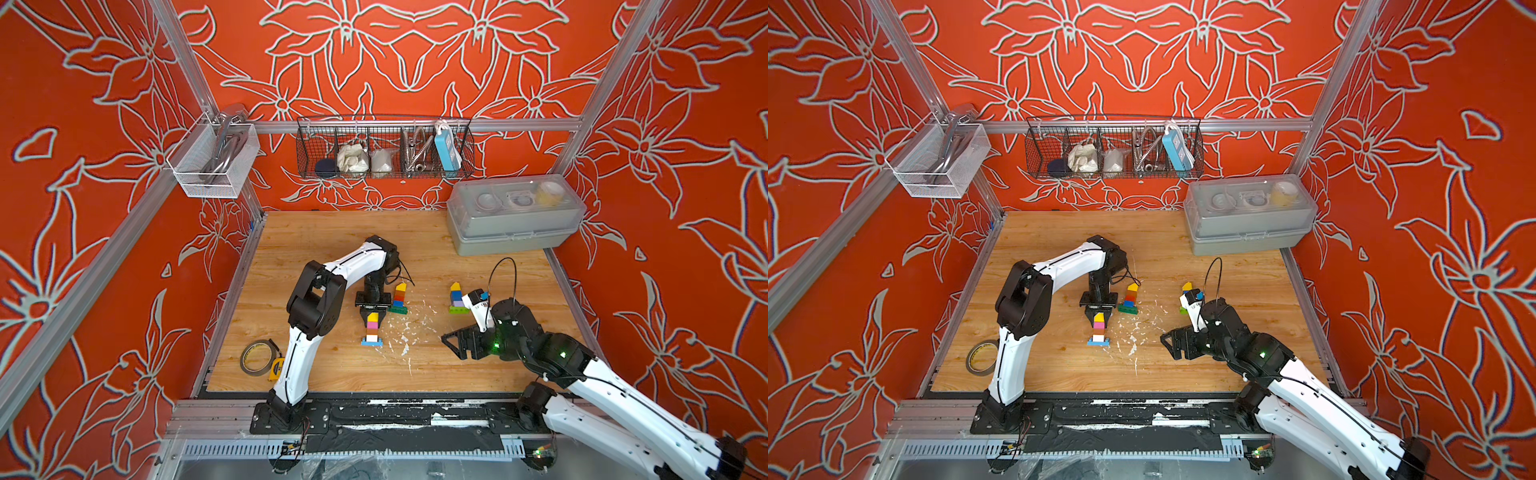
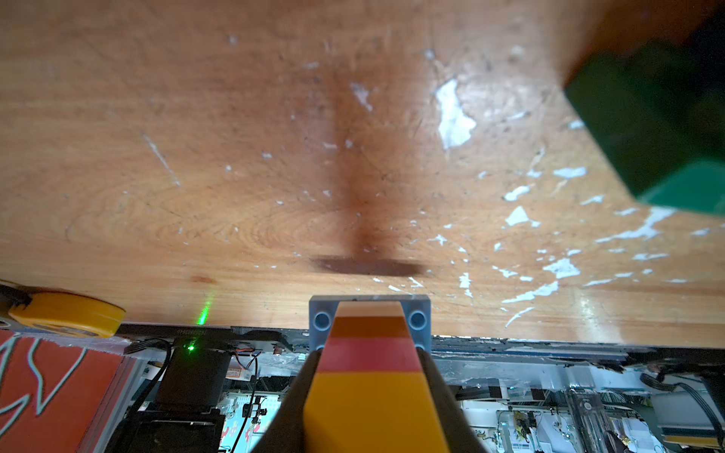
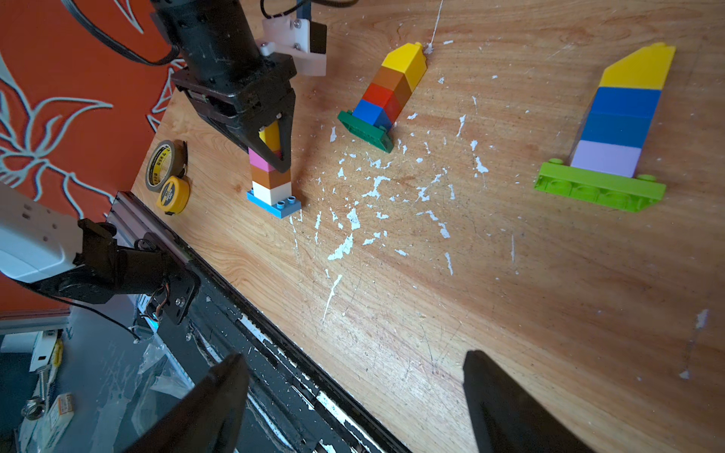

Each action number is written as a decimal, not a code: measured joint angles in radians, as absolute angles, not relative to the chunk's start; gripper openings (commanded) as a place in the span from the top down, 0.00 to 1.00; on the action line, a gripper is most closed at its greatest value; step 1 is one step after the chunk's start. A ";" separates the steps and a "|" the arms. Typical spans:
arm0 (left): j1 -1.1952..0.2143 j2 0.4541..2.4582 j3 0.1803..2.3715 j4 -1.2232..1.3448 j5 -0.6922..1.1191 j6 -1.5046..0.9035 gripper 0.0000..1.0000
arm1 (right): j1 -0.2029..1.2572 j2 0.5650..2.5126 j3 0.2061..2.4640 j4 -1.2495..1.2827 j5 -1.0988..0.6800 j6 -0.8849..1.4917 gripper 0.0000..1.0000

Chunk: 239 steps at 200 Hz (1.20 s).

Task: Assemble the number 1 with lego
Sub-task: Place the lego brick at the center of the board.

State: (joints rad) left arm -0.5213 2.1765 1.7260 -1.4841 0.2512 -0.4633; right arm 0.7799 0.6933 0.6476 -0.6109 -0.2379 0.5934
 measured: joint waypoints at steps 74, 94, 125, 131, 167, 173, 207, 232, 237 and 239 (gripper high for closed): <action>-0.490 2.247 1.780 -1.518 0.248 -0.436 0.79 | 0.785 0.698 0.645 -0.611 -0.238 0.593 0.09; -0.486 2.259 1.794 -1.529 0.246 -0.430 0.74 | 0.786 0.698 0.645 -0.611 -0.238 0.593 0.09; -0.475 2.274 1.820 -1.540 0.240 -0.424 0.63 | 0.786 0.698 0.645 -0.612 -0.238 0.593 0.09; -0.471 2.278 1.828 -1.540 0.236 -0.422 0.61 | 0.786 0.698 0.645 -0.613 -0.237 0.593 0.09; -0.451 2.301 1.862 -1.534 0.212 -0.422 0.54 | 0.786 0.696 0.645 -0.620 -0.237 0.593 0.09; -0.450 2.305 1.868 -1.535 0.209 -0.420 0.54 | 0.786 0.695 0.645 -0.623 -0.237 0.593 0.09; -0.439 2.316 1.901 -1.537 0.193 -0.420 0.50 | 0.787 0.685 0.645 -0.638 -0.236 0.593 0.09; -0.439 2.309 1.930 -1.536 0.181 -0.434 0.45 | 0.787 0.673 0.646 -0.650 -0.226 0.594 0.09; -0.439 2.302 1.932 -1.535 0.178 -0.438 0.44 | 0.787 0.672 0.646 -0.651 -0.224 0.594 0.09; -0.439 2.299 1.932 -1.534 0.177 -0.440 0.44 | 0.787 0.672 0.646 -0.652 -0.223 0.594 0.09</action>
State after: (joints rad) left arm -0.4385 2.2993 1.9320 -1.5341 0.1768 -0.4397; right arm 0.7868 0.6716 0.6460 -0.6518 -0.2234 0.5938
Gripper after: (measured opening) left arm 0.544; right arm 0.907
